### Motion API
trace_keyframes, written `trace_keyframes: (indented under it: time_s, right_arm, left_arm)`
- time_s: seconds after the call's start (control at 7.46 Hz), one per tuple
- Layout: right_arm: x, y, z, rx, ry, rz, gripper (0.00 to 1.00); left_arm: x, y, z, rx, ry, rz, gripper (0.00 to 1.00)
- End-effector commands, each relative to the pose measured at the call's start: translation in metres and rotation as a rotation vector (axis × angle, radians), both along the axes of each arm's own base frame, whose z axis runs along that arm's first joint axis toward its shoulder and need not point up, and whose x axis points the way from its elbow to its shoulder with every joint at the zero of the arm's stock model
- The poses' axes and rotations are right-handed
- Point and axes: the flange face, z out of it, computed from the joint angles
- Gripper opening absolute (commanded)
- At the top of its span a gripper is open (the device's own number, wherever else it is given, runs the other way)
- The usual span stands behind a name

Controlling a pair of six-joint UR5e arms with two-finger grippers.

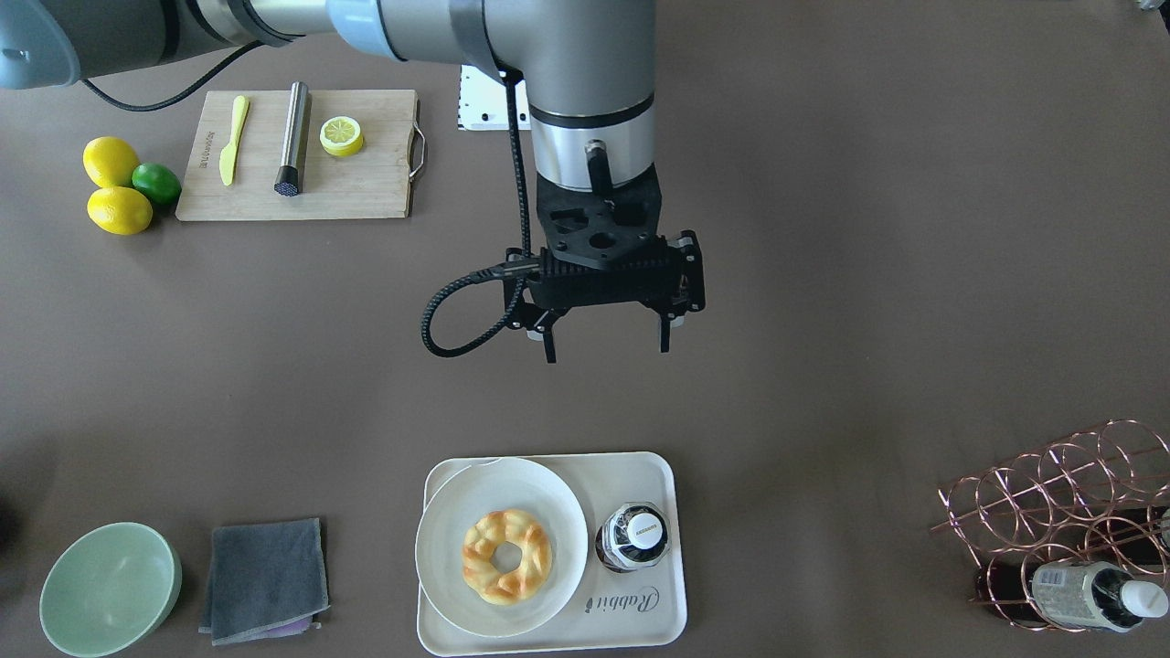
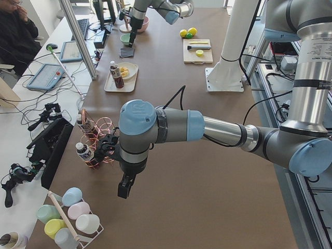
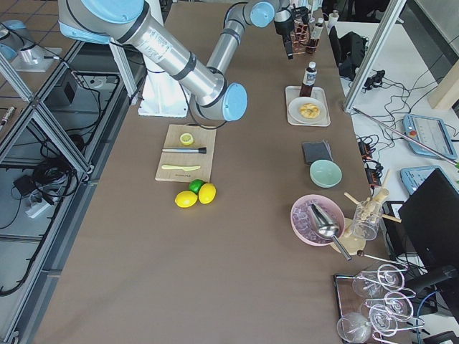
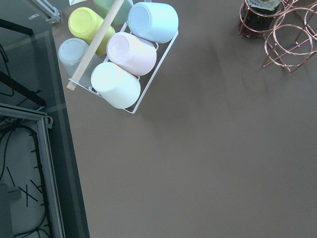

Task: Place tea on tray
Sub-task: 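Open the right gripper and withdraw it from the tray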

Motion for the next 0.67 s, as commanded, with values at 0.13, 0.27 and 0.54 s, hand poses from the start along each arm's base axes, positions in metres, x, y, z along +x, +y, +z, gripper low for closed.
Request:
trace_keyframes:
  time_s: [0.13,0.27,0.54]
  right_arm:
    - [0.119,0.016,0.134,-0.048,0.219,-0.193,1.0]
    - [0.162,0.012,0.178,-0.055,0.289,-0.264,1.0]
    - [0.253,0.01,0.285,-0.127,0.271,-0.38,1.0]
  left_arm:
    - [-0.01,0.008,0.003,-0.003,0.001,-0.02,0.97]
    - [-0.012,0.014,0.007,0.001,0.001,-0.011,0.97]
    - [-0.018,0.019,0.012,-0.008,0.005,-0.019,0.98]
